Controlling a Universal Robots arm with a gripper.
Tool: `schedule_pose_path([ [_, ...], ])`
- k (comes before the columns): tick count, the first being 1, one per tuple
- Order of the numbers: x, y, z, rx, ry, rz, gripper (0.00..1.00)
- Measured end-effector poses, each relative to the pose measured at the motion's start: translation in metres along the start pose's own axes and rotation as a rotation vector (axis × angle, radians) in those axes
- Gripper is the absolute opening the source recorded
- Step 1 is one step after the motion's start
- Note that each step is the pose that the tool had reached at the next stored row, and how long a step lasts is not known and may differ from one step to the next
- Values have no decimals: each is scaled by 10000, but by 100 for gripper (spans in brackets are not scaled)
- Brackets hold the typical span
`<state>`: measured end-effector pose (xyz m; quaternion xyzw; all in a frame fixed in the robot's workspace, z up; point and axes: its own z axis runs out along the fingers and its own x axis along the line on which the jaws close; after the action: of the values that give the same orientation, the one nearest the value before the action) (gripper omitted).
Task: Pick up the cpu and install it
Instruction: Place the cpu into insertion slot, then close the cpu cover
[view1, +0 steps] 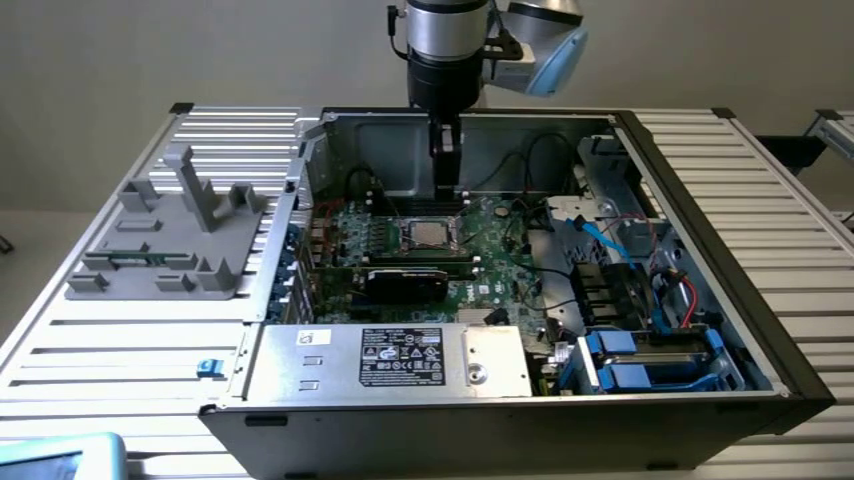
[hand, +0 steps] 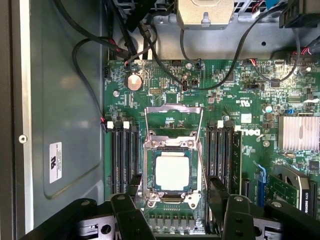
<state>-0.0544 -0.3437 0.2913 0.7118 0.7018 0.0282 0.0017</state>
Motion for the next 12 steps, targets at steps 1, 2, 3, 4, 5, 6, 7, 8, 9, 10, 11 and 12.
schedule_pose_path([
  [1,0,0,0,0,0,0,64],
  [2,0,0,0,0,0,-1,64],
  [3,0,0,0,1,0,-1,64],
  [4,0,0,0,0,0,0,64],
  [5,0,0,0,0,0,-1,64],
  [6,0,0,0,0,0,-1,64],
  [7,0,0,0,0,0,0,64],
  [8,0,0,0,0,0,0,64],
  [9,0,0,0,0,0,-1,64],
  [10,0,0,0,0,-1,-1,62],
  [11,0,0,0,0,0,0,62],
  [12,0,0,0,0,0,-1,55],
])
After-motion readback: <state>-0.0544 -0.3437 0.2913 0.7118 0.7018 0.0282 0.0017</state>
